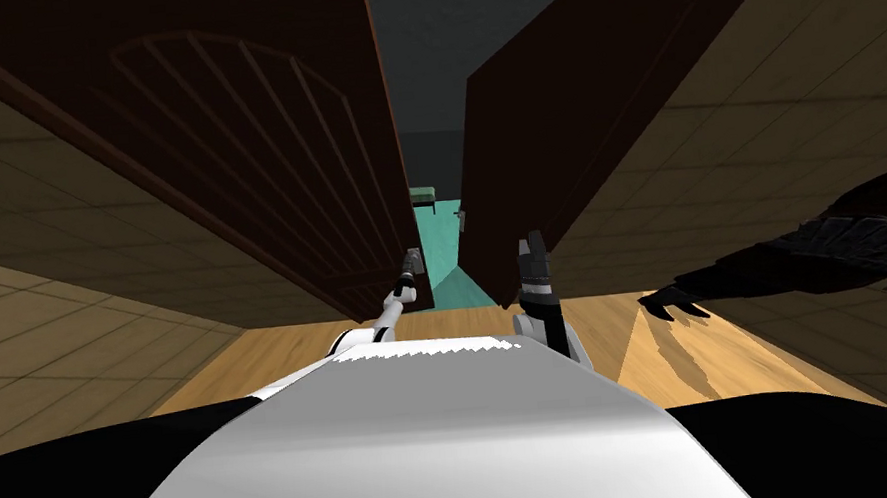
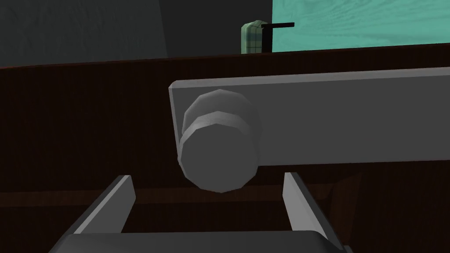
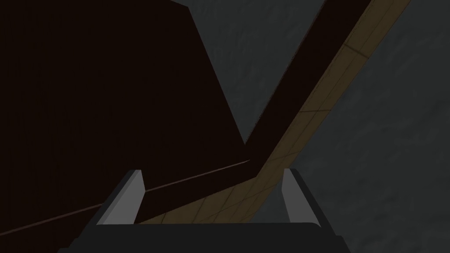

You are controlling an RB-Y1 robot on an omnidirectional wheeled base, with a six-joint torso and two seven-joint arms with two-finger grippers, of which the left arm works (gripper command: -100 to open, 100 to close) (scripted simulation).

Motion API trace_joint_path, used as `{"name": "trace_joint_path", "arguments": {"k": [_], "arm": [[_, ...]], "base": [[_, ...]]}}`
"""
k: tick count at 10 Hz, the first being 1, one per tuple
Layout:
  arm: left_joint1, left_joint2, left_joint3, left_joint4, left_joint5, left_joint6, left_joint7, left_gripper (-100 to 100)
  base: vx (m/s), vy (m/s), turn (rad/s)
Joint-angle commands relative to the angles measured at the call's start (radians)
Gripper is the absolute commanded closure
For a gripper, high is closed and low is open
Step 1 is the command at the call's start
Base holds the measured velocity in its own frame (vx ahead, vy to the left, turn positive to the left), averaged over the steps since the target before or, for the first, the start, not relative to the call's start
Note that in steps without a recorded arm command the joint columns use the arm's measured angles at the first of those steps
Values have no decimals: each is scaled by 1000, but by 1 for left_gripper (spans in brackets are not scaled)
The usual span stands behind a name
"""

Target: Push the door open

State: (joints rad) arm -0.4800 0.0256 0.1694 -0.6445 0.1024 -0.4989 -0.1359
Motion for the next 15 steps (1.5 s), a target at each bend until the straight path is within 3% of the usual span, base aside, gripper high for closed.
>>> {"name": "trace_joint_path", "arguments": {"k": [1, 2, 3, 4, 9, 10, 15], "arm": [[-2, -10, 3, 8, 1, -5, 0, -100], [-2, -17, 3, 8, 1, -5, 0, -100], [-9, -10, 3, 21, 2, -11, 2, -100], [-9, -10, 3, 21, 2, -11, 2, 100], [-9, -10, 3, 21, 2, -11, 2, 100], [-10, 4, 20, 24, 7, -12, -12, 100], [-17, 30, 61, 26, 21, -18, -47, 100]], "base": [[163, -16, -28], [163, 5, -13], [74, 11, -3], [-9, -3, 5], [-14, -1, -1], [92, -31, 32], [153, -37, 46]]}}
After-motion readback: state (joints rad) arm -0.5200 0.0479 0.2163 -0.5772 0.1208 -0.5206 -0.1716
